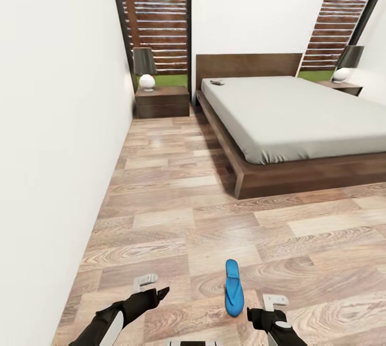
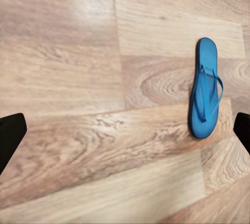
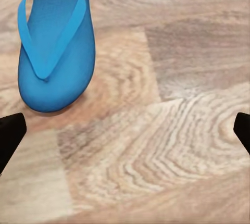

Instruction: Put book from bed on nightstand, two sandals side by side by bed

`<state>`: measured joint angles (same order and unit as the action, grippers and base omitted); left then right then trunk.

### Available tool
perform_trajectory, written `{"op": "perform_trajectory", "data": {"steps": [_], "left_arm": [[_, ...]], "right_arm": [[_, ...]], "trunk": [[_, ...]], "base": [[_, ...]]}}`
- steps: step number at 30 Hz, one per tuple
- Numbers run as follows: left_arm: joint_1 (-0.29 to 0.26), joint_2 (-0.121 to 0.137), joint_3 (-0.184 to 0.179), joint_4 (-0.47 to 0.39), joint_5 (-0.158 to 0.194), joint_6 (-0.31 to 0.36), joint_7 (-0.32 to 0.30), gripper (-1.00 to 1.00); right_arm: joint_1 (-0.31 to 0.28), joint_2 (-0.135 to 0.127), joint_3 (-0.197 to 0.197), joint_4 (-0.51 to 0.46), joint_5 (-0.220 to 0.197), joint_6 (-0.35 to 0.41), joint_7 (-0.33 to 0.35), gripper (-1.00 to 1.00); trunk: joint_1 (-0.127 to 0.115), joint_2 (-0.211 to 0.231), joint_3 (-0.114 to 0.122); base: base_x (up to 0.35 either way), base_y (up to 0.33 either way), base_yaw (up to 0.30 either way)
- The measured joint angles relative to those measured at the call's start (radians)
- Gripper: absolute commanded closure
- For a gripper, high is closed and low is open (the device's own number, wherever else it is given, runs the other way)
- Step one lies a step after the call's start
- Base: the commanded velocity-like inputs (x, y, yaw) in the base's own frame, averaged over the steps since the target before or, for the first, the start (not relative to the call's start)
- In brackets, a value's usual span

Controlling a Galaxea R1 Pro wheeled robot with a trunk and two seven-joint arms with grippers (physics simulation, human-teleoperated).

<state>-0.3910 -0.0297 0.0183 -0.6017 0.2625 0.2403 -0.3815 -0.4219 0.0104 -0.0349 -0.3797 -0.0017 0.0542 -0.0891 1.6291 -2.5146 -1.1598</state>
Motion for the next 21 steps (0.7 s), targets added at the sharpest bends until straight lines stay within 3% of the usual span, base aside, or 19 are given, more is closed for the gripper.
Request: {"op": "perform_trajectory", "data": {"steps": [21], "left_arm": [[0.000,0.002,0.002,0.000,0.001,0.000,0.000,-1.00]], "right_arm": [[0.000,0.001,0.000,0.000,0.000,0.000,0.000,-1.00]], "trunk": [[0.009,-0.005,-0.081]], "base": [[0.000,0.000,0.000]]}}
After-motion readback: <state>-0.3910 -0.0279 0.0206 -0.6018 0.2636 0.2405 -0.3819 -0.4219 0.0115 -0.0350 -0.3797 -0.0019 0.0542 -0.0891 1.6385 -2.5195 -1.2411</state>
